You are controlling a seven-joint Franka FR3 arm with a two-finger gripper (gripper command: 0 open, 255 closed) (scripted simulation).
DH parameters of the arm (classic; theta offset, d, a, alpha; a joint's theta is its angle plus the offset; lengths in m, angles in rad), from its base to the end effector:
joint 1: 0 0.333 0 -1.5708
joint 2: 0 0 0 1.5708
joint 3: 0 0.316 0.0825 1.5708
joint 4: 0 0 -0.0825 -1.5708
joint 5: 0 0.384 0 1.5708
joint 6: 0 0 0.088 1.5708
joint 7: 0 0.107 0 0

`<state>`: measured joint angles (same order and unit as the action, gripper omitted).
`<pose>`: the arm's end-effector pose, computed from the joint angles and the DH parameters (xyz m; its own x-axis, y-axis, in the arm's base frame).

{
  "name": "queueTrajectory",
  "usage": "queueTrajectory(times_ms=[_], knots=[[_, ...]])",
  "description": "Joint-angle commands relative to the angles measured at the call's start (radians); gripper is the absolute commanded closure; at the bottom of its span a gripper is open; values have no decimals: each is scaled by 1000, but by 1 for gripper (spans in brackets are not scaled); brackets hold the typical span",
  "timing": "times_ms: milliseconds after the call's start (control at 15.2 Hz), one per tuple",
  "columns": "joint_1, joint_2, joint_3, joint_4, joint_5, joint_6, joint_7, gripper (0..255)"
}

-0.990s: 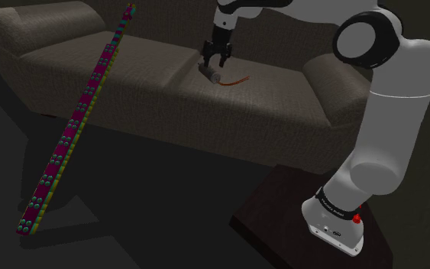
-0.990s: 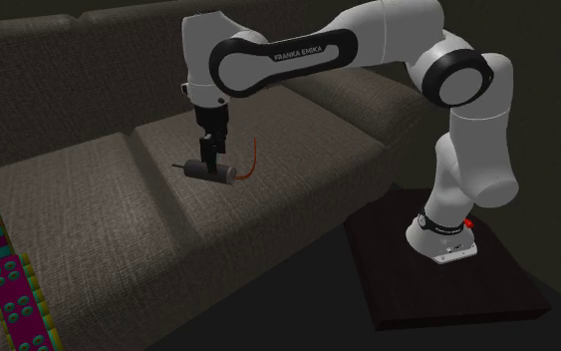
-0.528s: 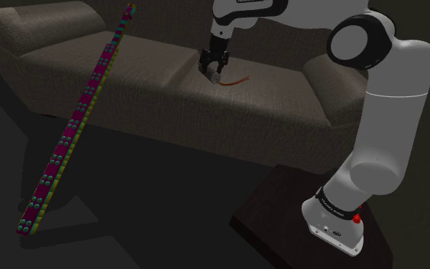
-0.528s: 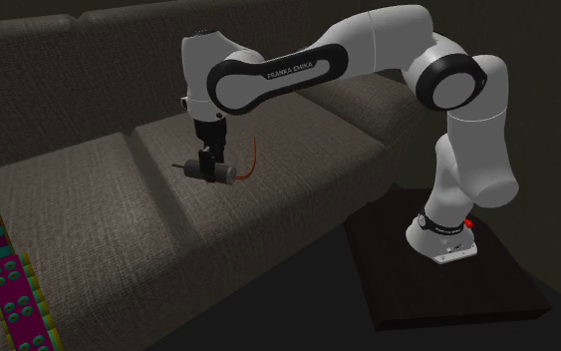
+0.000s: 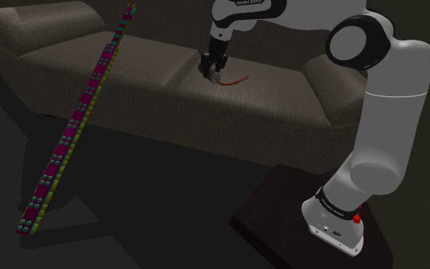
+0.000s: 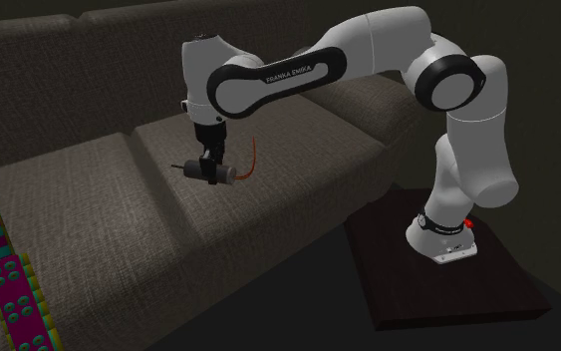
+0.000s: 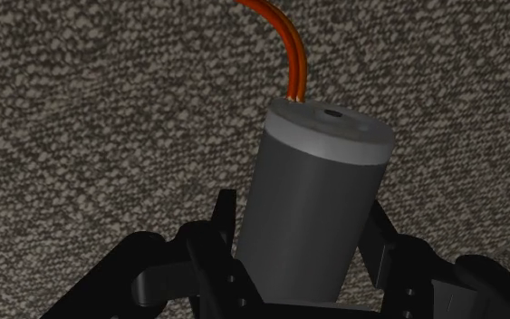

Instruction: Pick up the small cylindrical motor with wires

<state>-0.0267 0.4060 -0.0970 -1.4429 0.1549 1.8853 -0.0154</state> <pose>0.6817 -0.0628 0.4624 0.9885 -0.1463 0.0380 -0.1414 -0.9838 -0.1100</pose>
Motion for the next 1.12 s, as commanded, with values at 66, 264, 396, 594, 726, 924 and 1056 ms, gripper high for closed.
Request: queueTrajectory(times_ms=[66, 264, 396, 594, 726, 924, 1056], knots=[[0, 0, 0, 0, 0, 0, 0, 255], [-1, -1, 0, 10, 0, -11, 0, 255], [-2, -2, -1, 35, -2, -37, 3, 255], [-3, -3, -1, 74, -3, -77, 8, 255], [-4, -2, -2, 102, -4, -104, 11, 255], [-6, 2, -2, 149, -4, -146, 15, 255], [-7, 6, -2, 182, -5, -175, 18, 255]])
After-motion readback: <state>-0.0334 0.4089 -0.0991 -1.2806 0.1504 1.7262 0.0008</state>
